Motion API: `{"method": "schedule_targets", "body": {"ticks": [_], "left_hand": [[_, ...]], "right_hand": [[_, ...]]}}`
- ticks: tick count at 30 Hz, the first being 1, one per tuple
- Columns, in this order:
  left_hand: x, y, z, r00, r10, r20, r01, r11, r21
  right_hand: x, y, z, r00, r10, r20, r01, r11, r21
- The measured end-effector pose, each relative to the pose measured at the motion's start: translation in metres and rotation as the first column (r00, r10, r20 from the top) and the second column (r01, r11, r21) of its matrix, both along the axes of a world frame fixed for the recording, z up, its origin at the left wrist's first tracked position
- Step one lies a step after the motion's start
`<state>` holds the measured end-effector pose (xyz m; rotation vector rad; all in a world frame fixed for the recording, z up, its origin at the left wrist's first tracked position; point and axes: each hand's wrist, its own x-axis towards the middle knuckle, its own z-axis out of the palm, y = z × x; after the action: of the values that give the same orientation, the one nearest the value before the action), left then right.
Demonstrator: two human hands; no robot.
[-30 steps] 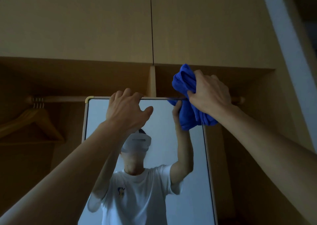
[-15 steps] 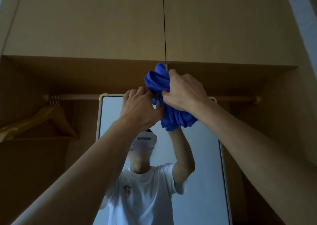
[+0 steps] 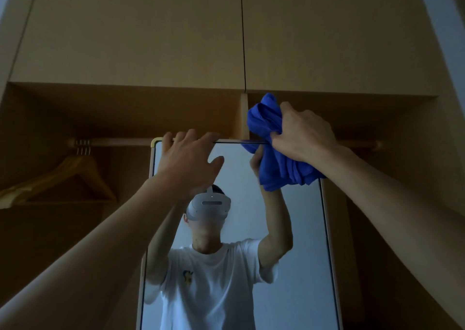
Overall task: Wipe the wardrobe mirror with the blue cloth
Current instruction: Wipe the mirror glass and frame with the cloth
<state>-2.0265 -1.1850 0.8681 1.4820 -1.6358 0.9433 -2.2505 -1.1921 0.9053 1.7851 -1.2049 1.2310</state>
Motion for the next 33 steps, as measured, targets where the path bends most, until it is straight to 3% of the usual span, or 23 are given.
{"method": "schedule_targets", "body": {"ticks": [4,8,16,20,24,33], "left_hand": [[0.020,0.005,-0.001,0.996,0.059,-0.071,-0.061,0.998,-0.025],[0.028,0.009,-0.003,0.990,-0.066,-0.128,0.068,0.998,0.012],[0.029,0.009,-0.008,0.985,-0.097,-0.144,0.086,0.993,-0.082],[0.036,0.004,-0.008,0.975,-0.093,-0.201,0.088,0.996,-0.035],[0.046,0.002,-0.008,0.987,-0.039,-0.156,0.041,0.999,0.008],[0.057,0.018,-0.012,0.955,-0.158,-0.253,0.161,0.987,-0.007]], "right_hand": [[-0.013,-0.003,0.000,0.998,-0.047,0.042,0.046,0.999,0.010],[-0.006,-0.001,-0.002,0.998,-0.047,0.031,0.047,0.999,0.002],[0.056,0.010,0.000,0.997,0.063,-0.042,-0.064,0.998,-0.010],[0.093,0.015,0.001,0.990,0.131,-0.060,-0.132,0.991,-0.014],[0.115,0.018,-0.001,0.985,0.149,-0.082,-0.155,0.986,-0.061],[0.078,0.011,-0.002,0.991,0.133,-0.028,-0.133,0.991,-0.024]]}}
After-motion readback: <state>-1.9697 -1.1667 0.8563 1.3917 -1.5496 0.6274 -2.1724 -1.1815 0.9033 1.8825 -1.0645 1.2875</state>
